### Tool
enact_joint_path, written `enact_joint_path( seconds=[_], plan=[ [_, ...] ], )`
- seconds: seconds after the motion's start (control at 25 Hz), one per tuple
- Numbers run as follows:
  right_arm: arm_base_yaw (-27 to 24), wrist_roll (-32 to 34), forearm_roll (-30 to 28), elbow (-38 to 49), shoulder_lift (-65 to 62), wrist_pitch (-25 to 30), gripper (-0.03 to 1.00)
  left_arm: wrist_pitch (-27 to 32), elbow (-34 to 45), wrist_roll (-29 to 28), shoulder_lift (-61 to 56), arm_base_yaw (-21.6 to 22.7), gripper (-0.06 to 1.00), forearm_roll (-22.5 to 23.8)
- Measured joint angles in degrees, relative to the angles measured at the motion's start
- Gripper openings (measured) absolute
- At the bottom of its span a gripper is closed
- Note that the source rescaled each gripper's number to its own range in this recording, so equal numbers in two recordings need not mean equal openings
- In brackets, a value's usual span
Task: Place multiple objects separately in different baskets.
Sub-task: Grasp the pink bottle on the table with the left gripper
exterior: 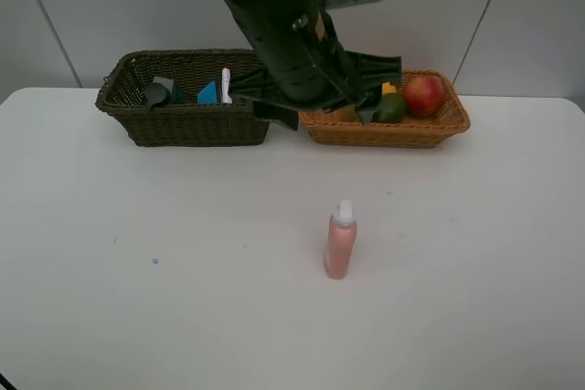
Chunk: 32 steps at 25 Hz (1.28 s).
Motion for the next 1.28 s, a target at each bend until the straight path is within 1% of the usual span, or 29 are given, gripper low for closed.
enact_joint_path(
  seconds=[0.08, 0.2, 0.48, 0.88, 1.12, 1.28],
  plan=[
    [0.00, 0.00, 0.00, 0.00, 0.00, 0.00, 1.00, 0.71, 0.00, -1.83, 0.82, -0.68, 1.00, -0.72],
    [0.00, 0.00, 0.00, 0.00, 0.00, 0.00, 1.00, 1.28, 0.00, -3.07, 2.06, -1.58, 1.00, -2.10],
    [0.00, 0.00, 0.00, 0.00, 0.00, 0.00, 1.00, 3.03, -0.05, -3.59, 5.27, -2.60, 1.00, -4.36],
    [0.00, 0.00, 0.00, 0.00, 0.00, 0.00, 1.00, 4.70, -0.05, -3.36, 9.72, -2.60, 1.00, -7.86],
    [0.00, 0.00, 0.00, 0.00, 0.00, 0.00, 1.00, 5.23, -0.05, -1.24, 11.62, -2.60, 1.00, -10.87],
    [0.00, 0.00, 0.00, 0.00, 0.00, 0.00, 1.00, 5.80, -0.05, -0.75, 12.41, -3.27, 1.00, -11.20]
  ],
)
